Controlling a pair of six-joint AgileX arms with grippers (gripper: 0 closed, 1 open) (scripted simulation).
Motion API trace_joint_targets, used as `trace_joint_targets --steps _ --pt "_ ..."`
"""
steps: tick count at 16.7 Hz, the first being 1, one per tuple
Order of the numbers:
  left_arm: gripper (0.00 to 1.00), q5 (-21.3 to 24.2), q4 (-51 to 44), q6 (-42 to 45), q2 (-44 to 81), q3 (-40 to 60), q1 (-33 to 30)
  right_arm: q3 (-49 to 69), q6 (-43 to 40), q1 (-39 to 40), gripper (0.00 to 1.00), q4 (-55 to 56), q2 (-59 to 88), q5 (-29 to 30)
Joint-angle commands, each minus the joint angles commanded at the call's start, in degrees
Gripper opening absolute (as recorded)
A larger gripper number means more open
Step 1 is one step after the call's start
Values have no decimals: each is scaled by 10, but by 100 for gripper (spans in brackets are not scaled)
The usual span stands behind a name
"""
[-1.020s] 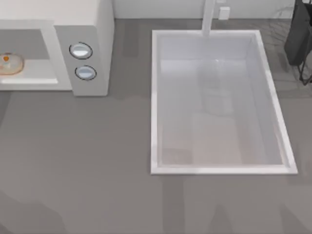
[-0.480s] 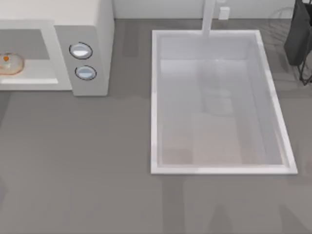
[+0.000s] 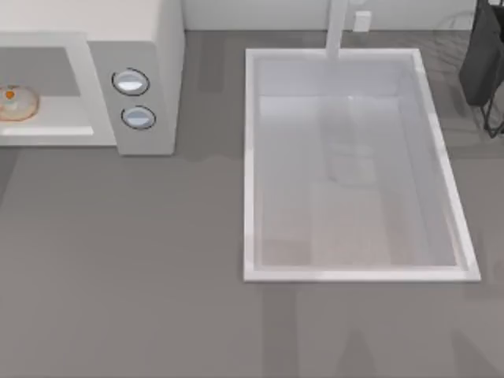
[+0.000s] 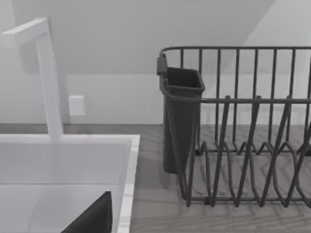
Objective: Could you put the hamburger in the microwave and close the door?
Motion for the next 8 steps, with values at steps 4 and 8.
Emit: trace_joint_targets --steps 4,8 --pt "0 2 65 3 21 -47 -2 0 0 0 100 0 0 0" --pt "0 2 181 3 55 -120 1 0 0 0 100 0 0 0"
